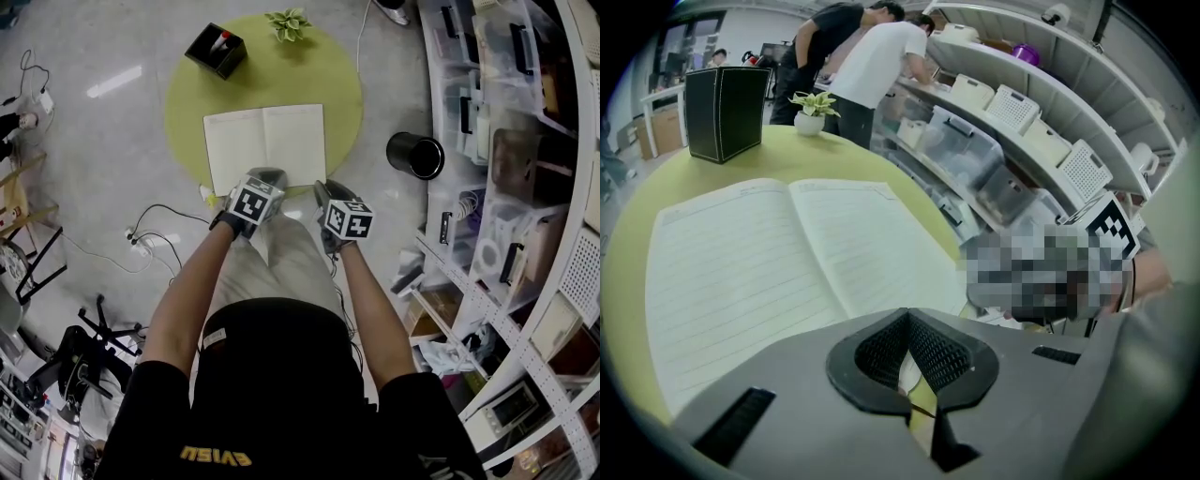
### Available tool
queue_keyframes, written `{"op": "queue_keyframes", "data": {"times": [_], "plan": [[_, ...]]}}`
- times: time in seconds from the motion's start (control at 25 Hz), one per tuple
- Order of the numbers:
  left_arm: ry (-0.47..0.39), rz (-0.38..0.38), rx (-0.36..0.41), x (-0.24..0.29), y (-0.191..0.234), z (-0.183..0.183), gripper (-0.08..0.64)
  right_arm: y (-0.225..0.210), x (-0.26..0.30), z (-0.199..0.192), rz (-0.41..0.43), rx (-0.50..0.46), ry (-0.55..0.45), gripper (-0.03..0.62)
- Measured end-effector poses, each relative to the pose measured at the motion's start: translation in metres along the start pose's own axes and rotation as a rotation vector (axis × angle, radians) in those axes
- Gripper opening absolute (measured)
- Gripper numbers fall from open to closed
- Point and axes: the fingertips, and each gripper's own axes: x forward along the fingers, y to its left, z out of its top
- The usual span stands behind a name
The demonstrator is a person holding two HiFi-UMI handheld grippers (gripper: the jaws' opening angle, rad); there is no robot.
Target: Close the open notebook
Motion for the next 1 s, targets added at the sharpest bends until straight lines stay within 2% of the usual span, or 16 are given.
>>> {"op": "queue_keyframes", "data": {"times": [0.48,0.8,1.0], "plan": [[-0.009,0.025,0.037,0.001,-0.001,0.000,0.017,-0.001,-0.007,0.004,-0.007,0.015,-0.014,0.023],[-0.013,0.014,0.140,-0.001,-0.001,0.002,0.017,0.001,-0.006,0.007,-0.034,-0.018,-0.011,0.012],[-0.034,0.047,0.157,-0.001,0.007,0.007,0.017,-0.002,0.004,0.020,-0.058,-0.021,-0.011,0.011]]}}
